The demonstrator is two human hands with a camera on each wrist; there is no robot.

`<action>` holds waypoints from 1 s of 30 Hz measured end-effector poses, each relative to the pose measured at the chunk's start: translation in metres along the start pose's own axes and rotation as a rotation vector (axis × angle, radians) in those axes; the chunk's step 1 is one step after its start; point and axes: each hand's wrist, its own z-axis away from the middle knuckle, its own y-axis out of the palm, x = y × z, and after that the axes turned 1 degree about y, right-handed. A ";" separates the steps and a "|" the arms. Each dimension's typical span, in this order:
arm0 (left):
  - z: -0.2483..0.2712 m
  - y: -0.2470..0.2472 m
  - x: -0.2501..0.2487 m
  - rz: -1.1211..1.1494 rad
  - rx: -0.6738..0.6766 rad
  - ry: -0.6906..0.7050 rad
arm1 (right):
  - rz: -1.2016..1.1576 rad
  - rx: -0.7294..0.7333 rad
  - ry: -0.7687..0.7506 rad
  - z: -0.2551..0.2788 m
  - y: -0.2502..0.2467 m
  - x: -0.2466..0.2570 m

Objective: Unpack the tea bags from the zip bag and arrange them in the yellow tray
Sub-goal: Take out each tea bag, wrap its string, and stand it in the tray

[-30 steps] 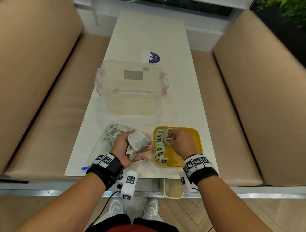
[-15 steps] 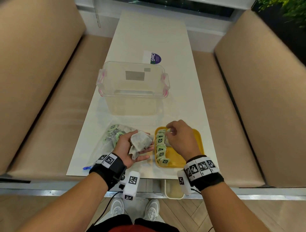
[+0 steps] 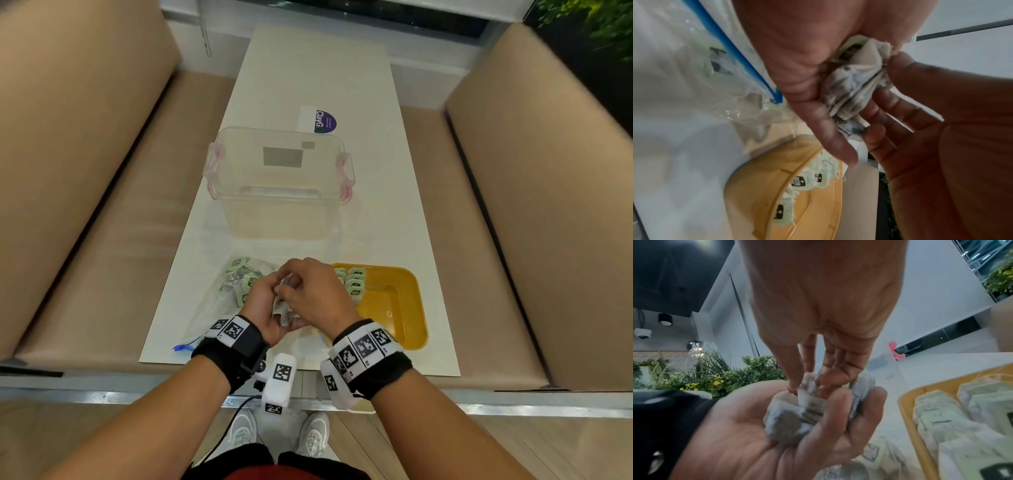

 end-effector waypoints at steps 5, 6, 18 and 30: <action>-0.002 -0.001 -0.002 0.002 0.024 0.012 | -0.044 -0.070 0.063 0.001 -0.005 0.003; -0.003 -0.003 -0.002 0.009 0.021 0.008 | -0.051 -0.076 0.076 0.001 -0.007 0.002; -0.012 -0.015 -0.004 0.024 -0.002 -0.016 | 0.264 -0.097 0.052 0.014 -0.063 -0.038; -0.014 -0.016 0.000 0.004 0.003 0.001 | 0.173 -0.059 0.243 0.026 -0.095 -0.086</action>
